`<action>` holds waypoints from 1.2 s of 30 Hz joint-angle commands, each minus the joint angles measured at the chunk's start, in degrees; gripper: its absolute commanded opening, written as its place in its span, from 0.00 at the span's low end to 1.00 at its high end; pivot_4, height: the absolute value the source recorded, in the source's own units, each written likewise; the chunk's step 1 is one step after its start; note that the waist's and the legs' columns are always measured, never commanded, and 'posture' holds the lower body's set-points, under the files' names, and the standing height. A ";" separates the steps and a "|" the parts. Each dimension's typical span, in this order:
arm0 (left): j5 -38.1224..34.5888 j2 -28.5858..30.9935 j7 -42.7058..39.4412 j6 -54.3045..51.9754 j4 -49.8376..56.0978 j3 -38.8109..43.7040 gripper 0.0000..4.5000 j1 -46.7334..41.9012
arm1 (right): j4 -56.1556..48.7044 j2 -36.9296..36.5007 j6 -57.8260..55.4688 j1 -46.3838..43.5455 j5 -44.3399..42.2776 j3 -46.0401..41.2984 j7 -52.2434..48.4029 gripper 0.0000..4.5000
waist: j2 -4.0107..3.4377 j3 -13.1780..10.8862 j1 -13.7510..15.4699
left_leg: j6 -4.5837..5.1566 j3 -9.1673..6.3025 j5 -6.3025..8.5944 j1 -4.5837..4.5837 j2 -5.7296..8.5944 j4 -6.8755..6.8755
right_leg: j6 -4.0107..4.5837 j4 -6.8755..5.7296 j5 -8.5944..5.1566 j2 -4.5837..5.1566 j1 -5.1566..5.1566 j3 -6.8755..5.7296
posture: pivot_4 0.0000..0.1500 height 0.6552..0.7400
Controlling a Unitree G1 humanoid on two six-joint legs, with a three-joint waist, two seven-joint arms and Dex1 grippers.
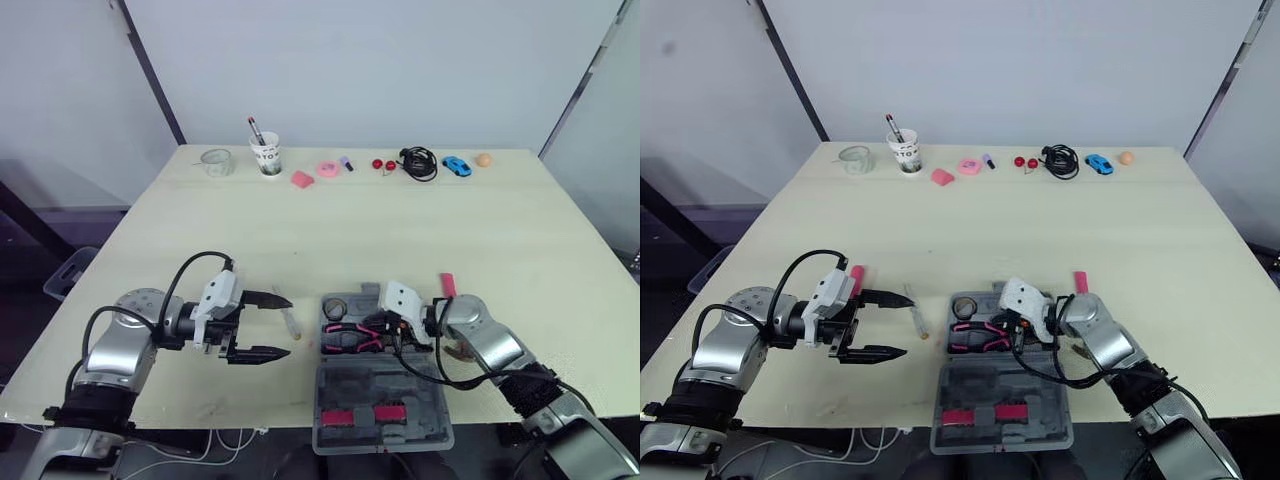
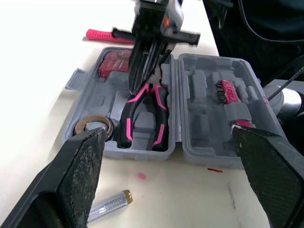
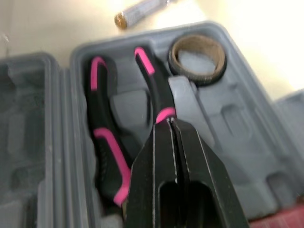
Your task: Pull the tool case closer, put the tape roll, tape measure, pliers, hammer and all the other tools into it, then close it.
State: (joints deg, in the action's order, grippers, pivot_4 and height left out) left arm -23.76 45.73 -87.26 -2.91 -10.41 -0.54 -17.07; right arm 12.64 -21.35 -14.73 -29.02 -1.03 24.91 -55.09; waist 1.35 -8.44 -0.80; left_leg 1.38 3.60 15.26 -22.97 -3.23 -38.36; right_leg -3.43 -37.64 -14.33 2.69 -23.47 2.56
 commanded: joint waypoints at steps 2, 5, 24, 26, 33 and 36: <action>-0.48 0.20 -0.28 0.60 1.40 0.87 1.00 0.37 | 6.86 -1.08 1.43 1.61 4.72 3.68 -0.55 0.01 | 0.04 0.09 0.01 | 0.00 0.01 0.00 0.06 0.00 0.00 | 0.00 -0.01 0.00 0.00 0.04 0.00 | 1.00 1.00; -0.53 0.12 -0.04 0.55 1.63 0.94 1.00 0.74 | 9.83 -1.48 0.59 1.94 6.53 5.20 -0.68 0.01 | 0.15 0.23 0.01 | 0.00 0.00 0.00 0.18 0.00 0.00 | 0.01 -0.03 -0.01 0.00 0.12 0.00 | 1.00 1.00; -1.66 -1.48 6.51 -0.05 4.91 3.70 1.00 5.72 | 3.11 -0.19 8.99 5.30 1.13 -4.97 5.26 0.01 | -0.14 1.23 0.35 | -0.01 0.04 0.01 0.91 0.02 0.02 | 0.35 0.08 -0.23 0.14 0.81 0.01 | 1.00 1.00; -2.41 -1.76 8.48 -1.17 5.88 5.00 1.00 7.21 | -1.42 -0.05 10.36 7.31 -2.38 -8.73 5.63 0.01 | -0.14 1.11 0.21 | 0.00 0.05 0.01 0.83 0.02 0.04 | 0.34 0.05 -0.23 0.12 0.74 0.03 | 1.00 1.00; -3.77 -2.52 16.12 -4.24 10.70 10.30 1.00 14.31 | -13.68 -1.06 9.19 15.19 -9.31 -19.42 10.03 0.01 | -0.11 0.94 -0.12 | 0.00 -0.01 0.01 0.09 -0.03 0.11 | 0.11 -0.05 -0.09 0.05 0.00 0.01 | 1.00 1.00; -4.21 -3.24 20.29 -5.18 12.77 13.65 1.00 18.68 | -17.52 -3.05 8.93 20.95 -13.31 -24.96 9.90 0.01 | -0.08 0.93 0.11 | 0.00 -0.01 0.01 0.09 -0.03 0.12 | 0.30 -0.04 -0.20 0.06 0.01 0.00 | 1.00 1.00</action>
State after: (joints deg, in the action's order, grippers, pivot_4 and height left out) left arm -26.91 42.78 -69.80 -7.52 -0.51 9.54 -0.60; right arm -1.39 -22.57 -6.09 -11.13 -11.04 4.56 -45.30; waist 1.28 -7.51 -0.69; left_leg 1.37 3.60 15.27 -22.88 -3.26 -38.24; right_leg -3.12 -37.65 -14.54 2.77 -23.45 2.56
